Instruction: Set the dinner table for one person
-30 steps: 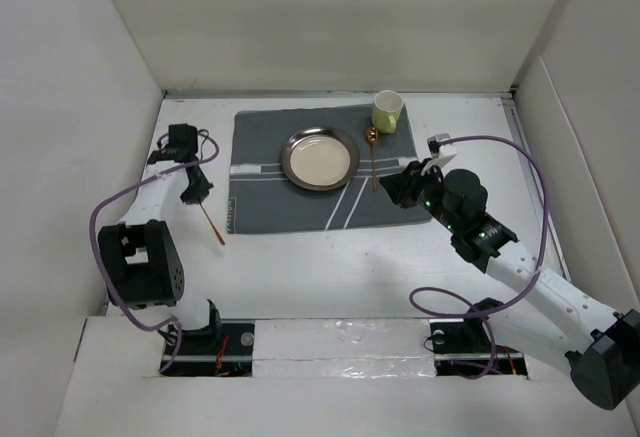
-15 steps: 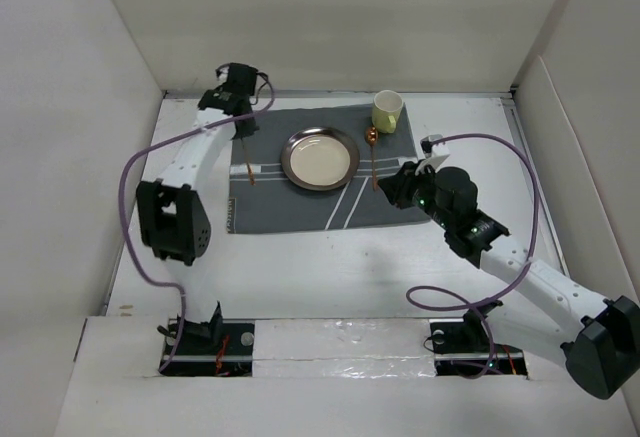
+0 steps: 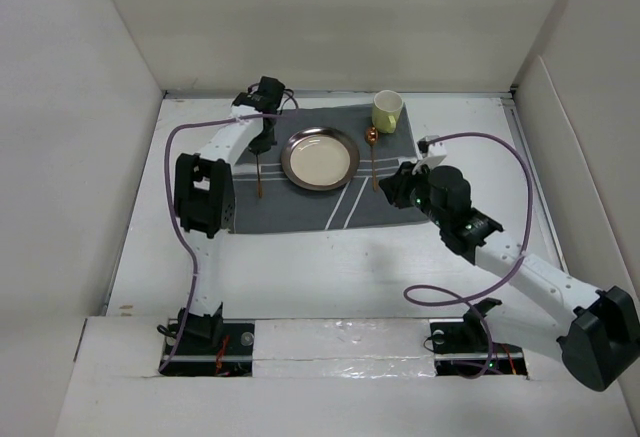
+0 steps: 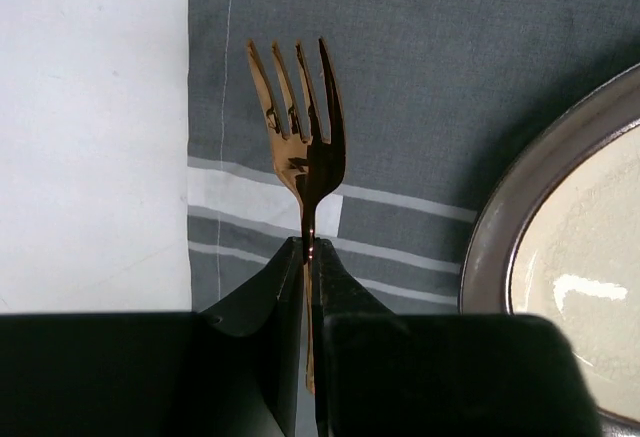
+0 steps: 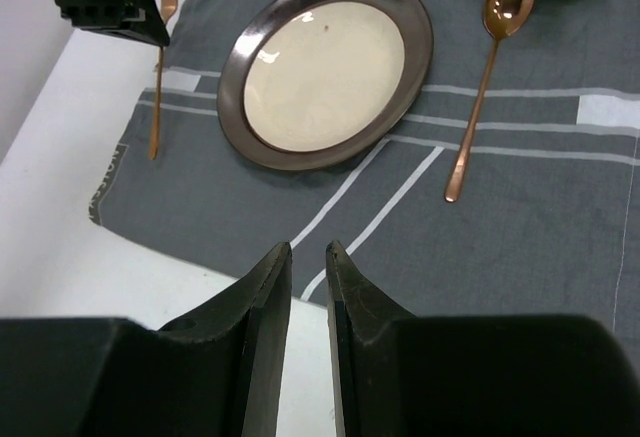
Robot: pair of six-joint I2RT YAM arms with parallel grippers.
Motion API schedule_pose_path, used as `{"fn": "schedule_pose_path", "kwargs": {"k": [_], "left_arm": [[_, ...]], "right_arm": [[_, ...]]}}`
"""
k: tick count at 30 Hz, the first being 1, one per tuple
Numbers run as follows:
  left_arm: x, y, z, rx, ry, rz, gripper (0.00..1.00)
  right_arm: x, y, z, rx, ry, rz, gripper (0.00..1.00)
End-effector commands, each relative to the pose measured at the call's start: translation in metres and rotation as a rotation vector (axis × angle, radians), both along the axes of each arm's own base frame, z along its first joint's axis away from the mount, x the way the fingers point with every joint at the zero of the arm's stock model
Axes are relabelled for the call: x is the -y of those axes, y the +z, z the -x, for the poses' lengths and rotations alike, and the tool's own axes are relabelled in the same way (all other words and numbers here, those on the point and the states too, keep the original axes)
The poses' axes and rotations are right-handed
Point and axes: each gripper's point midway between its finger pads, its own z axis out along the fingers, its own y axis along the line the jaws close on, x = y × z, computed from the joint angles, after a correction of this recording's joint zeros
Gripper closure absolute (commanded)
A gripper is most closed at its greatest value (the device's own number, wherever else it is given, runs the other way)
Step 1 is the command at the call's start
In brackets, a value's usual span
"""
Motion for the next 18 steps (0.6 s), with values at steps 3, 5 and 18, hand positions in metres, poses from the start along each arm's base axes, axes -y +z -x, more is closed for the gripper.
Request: {"fn": "schedule_pose_path", "kwargs": {"k": [3, 5, 18], "left_arm": [[-0.001, 0.006, -0.011, 0.025, -0.020, -0.026, 1.00], [0.001, -0.001, -0.013, 0.015, -0.027, -0.025, 1.00], [0.016, -0.016, -0.034, 0.018, -0.051, 0.024, 1.00]], "right_arm": [[-0.002, 0.011, -0.010, 0.035, -0.024, 0.006, 0.74], [-0.003, 0.010, -0.012, 0.035, -0.024, 0.012, 0.74], [-0.016, 0.000, -0.011, 0.012, 0.003, 0.054, 0.73]]}}
